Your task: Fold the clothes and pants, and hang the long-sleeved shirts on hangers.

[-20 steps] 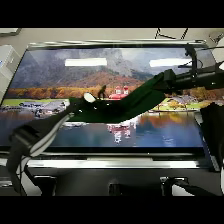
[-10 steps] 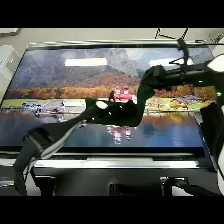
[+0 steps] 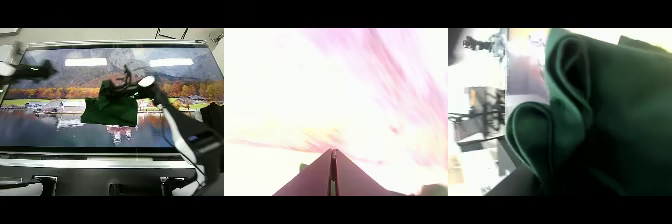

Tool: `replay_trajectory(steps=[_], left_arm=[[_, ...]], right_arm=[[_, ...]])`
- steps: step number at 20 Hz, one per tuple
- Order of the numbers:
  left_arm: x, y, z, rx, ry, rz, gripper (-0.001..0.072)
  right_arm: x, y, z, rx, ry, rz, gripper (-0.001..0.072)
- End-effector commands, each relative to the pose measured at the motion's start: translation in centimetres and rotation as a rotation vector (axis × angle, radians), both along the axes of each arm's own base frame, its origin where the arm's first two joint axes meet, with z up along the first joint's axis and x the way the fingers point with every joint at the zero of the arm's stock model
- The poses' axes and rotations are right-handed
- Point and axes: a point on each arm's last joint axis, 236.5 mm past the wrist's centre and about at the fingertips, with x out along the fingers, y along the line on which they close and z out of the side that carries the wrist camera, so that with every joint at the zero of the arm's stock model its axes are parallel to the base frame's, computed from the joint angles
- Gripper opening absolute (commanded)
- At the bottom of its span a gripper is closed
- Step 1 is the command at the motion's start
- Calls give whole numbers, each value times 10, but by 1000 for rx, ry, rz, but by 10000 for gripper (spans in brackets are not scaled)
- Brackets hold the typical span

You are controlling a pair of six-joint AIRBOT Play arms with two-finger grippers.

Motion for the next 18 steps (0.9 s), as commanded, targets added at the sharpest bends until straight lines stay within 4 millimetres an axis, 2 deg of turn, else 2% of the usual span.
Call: replay_trajectory(steps=[1,2,3,4,5,6,8,10,12,14,15,16,17,18], left_arm=[[-49,84,89,150,-152,135,21],[-59,85,109,172,-197,136,21],[-67,83,123,181,-227,135,21],[-72,79,131,184,-246,131,21],[-74,75,136,185,-257,125,21],[-75,72,138,185,-261,118,21],[-75,67,135,183,-256,107,22],[-75,66,133,182,-250,102,22],[-75,66,133,188,-252,99,22],[-75,66,133,200,-257,90,22],[-75,66,133,200,-257,90,22],[-75,66,133,200,-257,90,22],[-75,66,133,200,-257,90,22],[-75,66,133,200,-257,90,22]], right_arm=[[-14,59,-67,91,218,-33,42],[-20,71,-77,119,265,-35,43],[-25,82,-82,151,295,-37,106],[-25,88,-82,187,327,-48,298],[-25,91,-77,219,336,-49,571],[-21,87,-67,250,304,-39,665],[-4,61,-40,293,252,-28,667],[13,9,-17,267,178,-9,667],[29,-66,-15,126,142,-34,667],[26,-160,-40,-138,176,-70,667],[13,-212,-63,-304,249,-92,667],[-5,-252,-84,-438,332,-102,665],[-25,-276,-104,-523,410,-90,659],[-39,-277,-117,-531,453,-72,640]])
